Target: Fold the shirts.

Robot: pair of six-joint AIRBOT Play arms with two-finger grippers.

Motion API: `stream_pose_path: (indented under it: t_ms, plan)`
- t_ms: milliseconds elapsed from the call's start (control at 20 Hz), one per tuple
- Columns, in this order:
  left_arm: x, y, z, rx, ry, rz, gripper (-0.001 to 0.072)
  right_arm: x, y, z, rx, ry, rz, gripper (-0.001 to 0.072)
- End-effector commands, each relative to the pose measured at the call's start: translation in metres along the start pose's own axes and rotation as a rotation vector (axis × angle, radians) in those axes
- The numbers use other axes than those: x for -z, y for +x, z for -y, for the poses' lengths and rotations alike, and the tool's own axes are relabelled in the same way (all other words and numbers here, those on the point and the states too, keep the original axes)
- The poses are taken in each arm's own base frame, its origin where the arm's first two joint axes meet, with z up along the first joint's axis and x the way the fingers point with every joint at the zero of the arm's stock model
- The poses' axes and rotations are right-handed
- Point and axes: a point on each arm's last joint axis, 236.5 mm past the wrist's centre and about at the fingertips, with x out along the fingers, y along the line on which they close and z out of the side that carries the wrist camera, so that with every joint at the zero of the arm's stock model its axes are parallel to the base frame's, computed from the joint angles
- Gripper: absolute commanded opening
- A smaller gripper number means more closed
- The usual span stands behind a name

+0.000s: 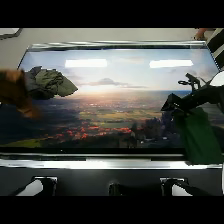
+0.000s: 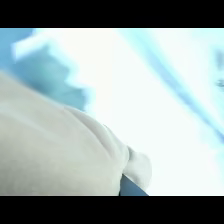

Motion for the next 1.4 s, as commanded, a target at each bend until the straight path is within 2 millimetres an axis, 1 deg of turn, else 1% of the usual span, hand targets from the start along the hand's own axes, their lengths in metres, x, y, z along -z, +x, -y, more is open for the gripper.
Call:
stream_pose_path:
  t_ms: [0, 50, 100, 150, 200, 250, 300, 350, 450, 500, 550, 600, 700, 800, 850, 900, 950, 1000, 1050, 1100, 1150, 1200, 1250, 1300, 1350]
  plan:
    - [0.032, -0.078, 0.170, 0.292, 0.185, 0.055, 0.0025, 0.006, -0.030, -0.012, 0.007, -0.089, 0.090, 0.0555]
    - [0.051, -0.093, 0.208, 0.387, 0.164, 0.029, 0.0025, 0.009, -0.040, -0.015, 0.013, -0.108, 0.118, 0.0555]
    - [0.065, -0.111, 0.251, 0.500, 0.146, 0.024, 0.0025, 0.012, -0.049, -0.017, 0.021, -0.124, 0.145, 0.0555]
    - [0.073, -0.127, 0.284, 0.594, 0.149, 0.048, 0.0025, 0.015, -0.058, -0.019, 0.031, -0.138, 0.173, 0.0555]
    - [0.079, -0.138, 0.312, 0.674, 0.135, 0.067, 0.0025, 0.017, -0.067, -0.019, 0.043, -0.148, 0.200, 0.0555]
    - [0.089, -0.143, 0.334, 0.739, 0.096, 0.053, 0.0024, 0.020, -0.074, -0.019, 0.057, -0.156, 0.223, 0.0555]
    - [0.104, -0.140, 0.350, 0.779, 0.064, 0.008, 0.0025, 0.023, -0.082, -0.018, 0.077, -0.164, 0.246, 0.0555]
    - [0.128, -0.130, 0.363, 0.800, 0.049, -0.068, 0.0025, 0.024, -0.088, -0.016, 0.097, -0.168, 0.268, 0.0556]
    - [0.183, -0.097, 0.377, 0.796, 0.057, -0.222, 0.0025, 0.025, -0.098, -0.013, 0.128, -0.174, 0.310, 0.0558]
    - [0.210, -0.075, 0.375, 0.768, 0.065, -0.299, 0.0025, 0.025, -0.100, -0.011, 0.136, -0.176, 0.316, 0.0559]
    - [0.236, -0.052, 0.368, 0.730, 0.074, -0.380, 0.0025, 0.026, -0.100, -0.010, 0.141, -0.172, 0.315, 0.0559]
    - [0.266, -0.026, 0.354, 0.678, 0.086, -0.483, 0.0025, 0.026, -0.100, -0.008, 0.148, -0.170, 0.313, 0.0559]
    - [0.333, 0.017, 0.318, 0.573, 0.108, -0.716, 0.0025, 0.024, -0.100, -0.003, 0.170, -0.166, 0.310, 0.0559]
    - [0.404, 0.050, 0.279, 0.489, 0.138, -0.941, 0.0025, 0.019, -0.093, 0.001, 0.174, -0.157, 0.293, 0.0560]
    - [0.432, 0.060, 0.266, 0.467, 0.145, -1.019, 0.0025, 0.016, -0.086, 0.004, 0.173, -0.149, 0.275, 0.0560]
    - [0.452, 0.069, 0.258, 0.457, 0.141, -1.075, 0.0026, 0.012, -0.078, 0.008, 0.173, -0.134, 0.250, 0.0560]
    - [0.462, 0.076, 0.257, 0.470, 0.133, -1.104, 0.0113, 0.008, -0.068, 0.012, 0.171, -0.123, 0.222, 0.0560]
    - [0.460, 0.081, 0.260, 0.485, 0.112, -1.113, 0.0521, 0.002, -0.058, 0.016, 0.168, -0.112, 0.198, 0.0560]
    - [0.446, 0.085, 0.264, 0.502, 0.106, -1.103, 0.0720, -0.004, -0.046, 0.020, 0.164, -0.101, 0.173, 0.0561]
    - [0.423, 0.090, 0.263, 0.510, 0.121, -1.075, 0.0720, -0.010, -0.032, 0.022, 0.147, -0.087, 0.140, 0.0563]
    - [0.396, 0.092, 0.255, 0.497, 0.133, -1.056, 0.0720, -0.014, -0.016, 0.021, 0.116, -0.071, 0.106, 0.0572]
    - [0.369, 0.092, 0.235, 0.445, 0.158, -1.050, 0.0720, -0.017, 0.004, 0.017, 0.065, -0.053, 0.053, 0.0610]
    - [0.348, 0.088, 0.206, 0.362, 0.192, -1.056, 0.0720, -0.018, 0.024, 0.014, 0.017, -0.035, -0.003, 0.0610]
    - [0.332, 0.080, 0.166, 0.235, 0.232, -1.074, 0.0720, -0.015, 0.044, 0.011, -0.019, -0.018, -0.063, 0.0608]
    - [0.323, 0.067, 0.130, 0.125, 0.274, -1.099, 0.0715, -0.006, 0.067, 0.008, -0.037, -0.021, -0.136, 0.0594]
